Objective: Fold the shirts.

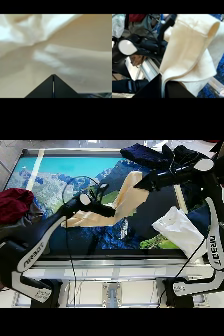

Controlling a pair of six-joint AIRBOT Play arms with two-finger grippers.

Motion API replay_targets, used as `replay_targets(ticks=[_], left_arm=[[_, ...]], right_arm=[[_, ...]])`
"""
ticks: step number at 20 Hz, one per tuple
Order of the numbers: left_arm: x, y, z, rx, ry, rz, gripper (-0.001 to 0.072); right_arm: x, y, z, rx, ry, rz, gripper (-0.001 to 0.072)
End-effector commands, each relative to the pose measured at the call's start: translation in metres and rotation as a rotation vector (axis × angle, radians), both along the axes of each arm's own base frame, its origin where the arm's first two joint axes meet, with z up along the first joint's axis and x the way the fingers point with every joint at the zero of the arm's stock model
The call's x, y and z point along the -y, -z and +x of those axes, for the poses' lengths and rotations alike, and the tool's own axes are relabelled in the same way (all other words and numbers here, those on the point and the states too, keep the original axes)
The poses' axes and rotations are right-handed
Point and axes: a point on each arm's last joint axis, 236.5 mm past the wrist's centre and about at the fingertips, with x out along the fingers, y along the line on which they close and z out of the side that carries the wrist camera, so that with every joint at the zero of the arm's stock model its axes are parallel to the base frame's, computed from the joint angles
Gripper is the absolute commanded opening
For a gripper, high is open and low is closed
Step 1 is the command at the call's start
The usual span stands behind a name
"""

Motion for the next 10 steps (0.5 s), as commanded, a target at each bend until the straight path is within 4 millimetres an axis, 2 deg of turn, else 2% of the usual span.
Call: replay_targets(ticks=[1, 3, 5, 7, 10], left_arm=[[-0.081, -0.063, 0.021, 0.169, -0.003, 0.158, 0.001], [-0.158, -0.108, 0.024, 0.248, -0.087, 0.265, 0.001], [-0.219, -0.158, 0.02, 0.333, -0.217, 0.289, 0.001], [-0.271, -0.206, 0.01, 0.428, -0.354, 0.295, 0.001], [-0.33, -0.257, -0.014, 0.52, -0.542, 0.304, 0.001]], right_arm=[[-0.032, -0.007, 0.011, 0.081, 0.037, -0.063, 0.0017], [-0.068, -0.006, 0.021, 0.144, 0.058, -0.057, 0.0016], [-0.12, -0.003, 0.031, 0.204, 0.088, -0.014, 0.0016], [-0.176, 0.011, 0.031, 0.231, 0.091, 0.023, 0.0016], [-0.258, 0.046, 0.014, 0.205, 0.052, 0.068, 0.0016]])
